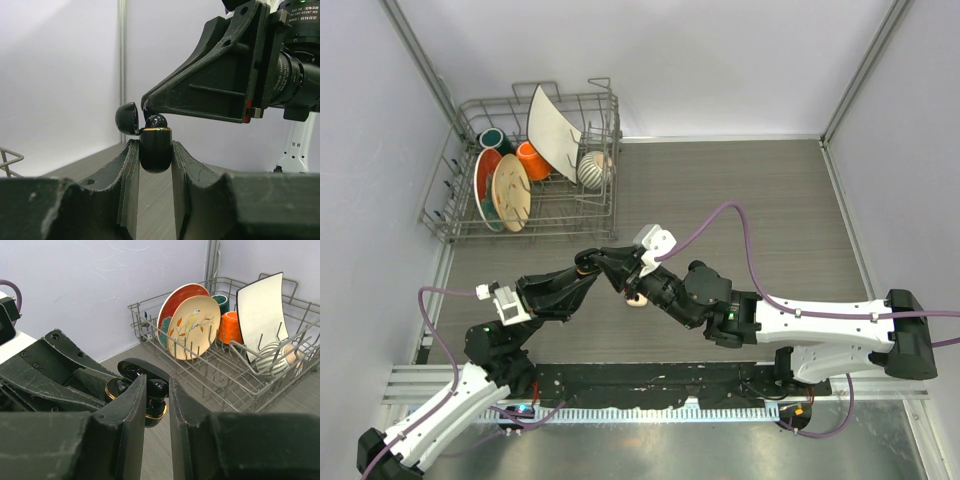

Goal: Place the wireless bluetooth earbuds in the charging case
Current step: Place the earbud in the charging case.

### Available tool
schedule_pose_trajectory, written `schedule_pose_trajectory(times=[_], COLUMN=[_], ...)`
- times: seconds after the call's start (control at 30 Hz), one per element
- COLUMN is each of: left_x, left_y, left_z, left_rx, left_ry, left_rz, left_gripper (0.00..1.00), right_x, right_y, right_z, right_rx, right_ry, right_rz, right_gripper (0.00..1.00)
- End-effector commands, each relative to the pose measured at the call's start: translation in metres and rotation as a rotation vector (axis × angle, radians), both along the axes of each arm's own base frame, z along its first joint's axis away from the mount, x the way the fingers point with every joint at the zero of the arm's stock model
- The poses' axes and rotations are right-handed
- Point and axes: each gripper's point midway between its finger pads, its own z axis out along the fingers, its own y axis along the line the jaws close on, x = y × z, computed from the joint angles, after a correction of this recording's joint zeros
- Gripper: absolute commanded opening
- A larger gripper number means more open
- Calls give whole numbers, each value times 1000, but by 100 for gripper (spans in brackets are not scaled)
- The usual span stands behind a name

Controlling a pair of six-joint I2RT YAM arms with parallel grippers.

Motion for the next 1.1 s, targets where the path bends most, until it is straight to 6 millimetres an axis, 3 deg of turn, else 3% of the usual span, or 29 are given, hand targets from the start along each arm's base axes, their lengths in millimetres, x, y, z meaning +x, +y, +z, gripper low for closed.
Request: schedule_pose_trajectory(times=[0.0, 0.27, 1.07], left_x=[-4, -3, -1], left_y=[20, 21, 21], left_z=[37, 36, 32], left_rx=[-106, -108, -107], left_ry=[-78, -76, -64], left_rz=[64, 76, 78], left_gripper=[0, 0, 0], right_x=[-8, -12, -22], right_y=[2, 4, 13], right_z=[4, 6, 10], right_rx=[21, 24, 13], right_ry=[-17, -18, 6], right_rz=[25, 42, 103], right_gripper=[1, 1, 30])
